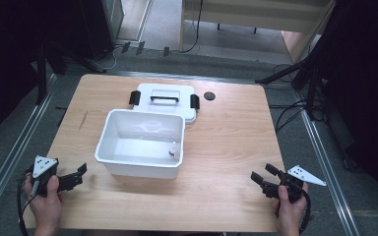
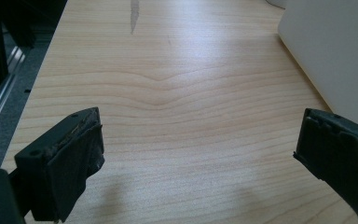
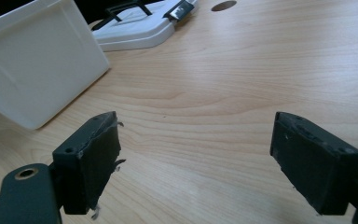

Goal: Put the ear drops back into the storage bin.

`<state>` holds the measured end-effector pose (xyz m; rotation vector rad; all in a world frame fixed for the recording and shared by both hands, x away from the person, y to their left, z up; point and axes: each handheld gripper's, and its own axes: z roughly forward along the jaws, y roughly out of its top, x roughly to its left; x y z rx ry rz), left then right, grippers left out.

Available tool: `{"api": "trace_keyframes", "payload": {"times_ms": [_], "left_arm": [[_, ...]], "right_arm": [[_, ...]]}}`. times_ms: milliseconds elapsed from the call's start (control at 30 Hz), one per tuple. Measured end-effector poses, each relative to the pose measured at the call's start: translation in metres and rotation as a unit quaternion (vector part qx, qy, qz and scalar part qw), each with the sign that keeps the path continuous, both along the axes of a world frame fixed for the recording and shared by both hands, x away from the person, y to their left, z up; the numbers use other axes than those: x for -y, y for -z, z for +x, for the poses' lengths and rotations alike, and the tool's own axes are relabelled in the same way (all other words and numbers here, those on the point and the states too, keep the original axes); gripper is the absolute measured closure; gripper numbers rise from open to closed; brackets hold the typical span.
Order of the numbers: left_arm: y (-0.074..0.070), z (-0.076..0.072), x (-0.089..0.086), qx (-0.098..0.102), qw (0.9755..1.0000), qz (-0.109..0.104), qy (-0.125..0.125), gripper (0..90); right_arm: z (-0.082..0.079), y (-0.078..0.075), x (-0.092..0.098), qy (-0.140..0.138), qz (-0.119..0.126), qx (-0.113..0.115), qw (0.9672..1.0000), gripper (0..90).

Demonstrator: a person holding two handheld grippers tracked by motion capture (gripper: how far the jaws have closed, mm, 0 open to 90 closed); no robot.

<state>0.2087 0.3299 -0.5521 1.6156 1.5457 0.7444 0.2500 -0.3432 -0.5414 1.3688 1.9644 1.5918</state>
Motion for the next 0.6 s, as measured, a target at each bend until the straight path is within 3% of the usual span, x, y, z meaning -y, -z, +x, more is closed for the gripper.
{"api": "trace_keyframes", "payload": {"times_ms": [267,600], "left_arm": [[0.0000,0.0002,0.0015,0.001,1.0000,0.006,-0.002,1.4],[-0.0001,-0.0009,0.0037,-0.001,0.9998,0.017,-0.004,1.4]], "right_arm": [[-0.0016,0.0055,0.0015,0.016,0.030,0.012,0.9993,14.9],[0.0023,0.0066,-0.0055,-0.005,0.007,-0.002,1.0000,13.9]]}}
